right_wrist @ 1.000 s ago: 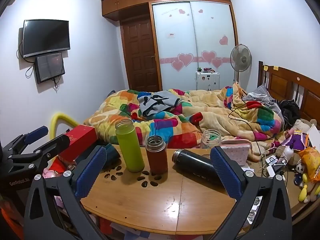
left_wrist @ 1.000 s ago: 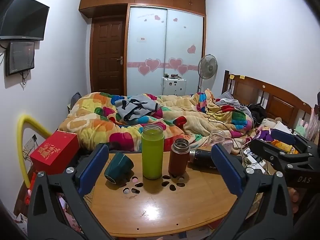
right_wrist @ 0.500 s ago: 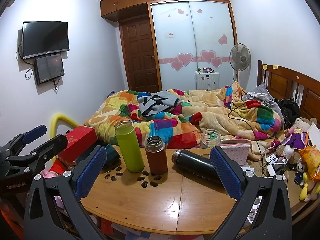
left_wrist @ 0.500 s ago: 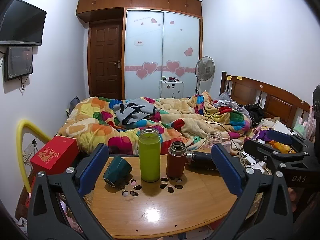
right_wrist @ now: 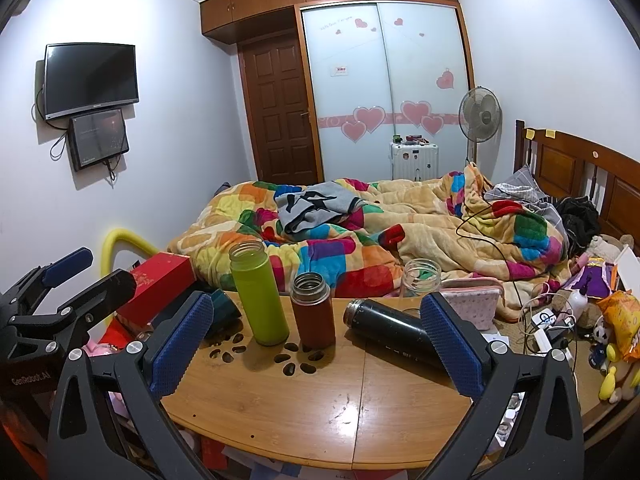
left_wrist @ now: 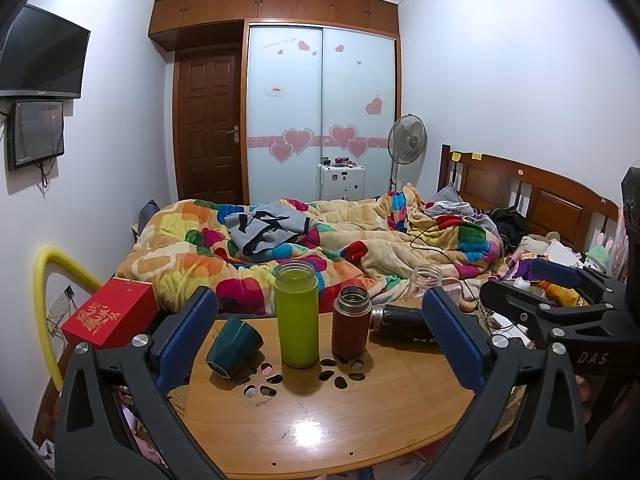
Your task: Flip cup upside down
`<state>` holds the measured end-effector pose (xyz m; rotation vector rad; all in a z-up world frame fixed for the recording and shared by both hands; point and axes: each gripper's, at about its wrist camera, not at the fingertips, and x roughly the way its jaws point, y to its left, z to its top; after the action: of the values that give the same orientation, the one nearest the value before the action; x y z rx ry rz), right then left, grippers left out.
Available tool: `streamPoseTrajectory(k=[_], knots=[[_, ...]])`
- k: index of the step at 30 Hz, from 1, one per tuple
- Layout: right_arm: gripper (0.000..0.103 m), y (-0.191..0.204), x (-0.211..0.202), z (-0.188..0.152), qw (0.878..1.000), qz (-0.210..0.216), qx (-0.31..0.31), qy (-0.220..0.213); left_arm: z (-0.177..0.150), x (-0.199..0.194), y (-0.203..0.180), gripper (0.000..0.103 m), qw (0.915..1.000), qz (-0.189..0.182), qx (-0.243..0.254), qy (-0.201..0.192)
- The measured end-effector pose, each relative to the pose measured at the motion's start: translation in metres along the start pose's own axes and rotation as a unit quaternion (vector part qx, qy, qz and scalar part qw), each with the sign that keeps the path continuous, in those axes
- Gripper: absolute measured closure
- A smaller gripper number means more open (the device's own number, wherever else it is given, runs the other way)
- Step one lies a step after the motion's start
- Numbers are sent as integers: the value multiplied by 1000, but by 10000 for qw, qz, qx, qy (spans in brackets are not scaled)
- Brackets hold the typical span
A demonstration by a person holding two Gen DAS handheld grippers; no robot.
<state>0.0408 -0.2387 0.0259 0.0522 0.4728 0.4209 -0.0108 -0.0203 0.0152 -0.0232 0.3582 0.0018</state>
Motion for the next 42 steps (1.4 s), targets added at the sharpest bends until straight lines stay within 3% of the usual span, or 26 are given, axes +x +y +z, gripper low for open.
streamPoseTrajectory(k=[42], knots=[[0, 2, -5, 7, 10000, 13, 17, -27, -5, 2, 3, 0, 10000, -10, 10, 0]])
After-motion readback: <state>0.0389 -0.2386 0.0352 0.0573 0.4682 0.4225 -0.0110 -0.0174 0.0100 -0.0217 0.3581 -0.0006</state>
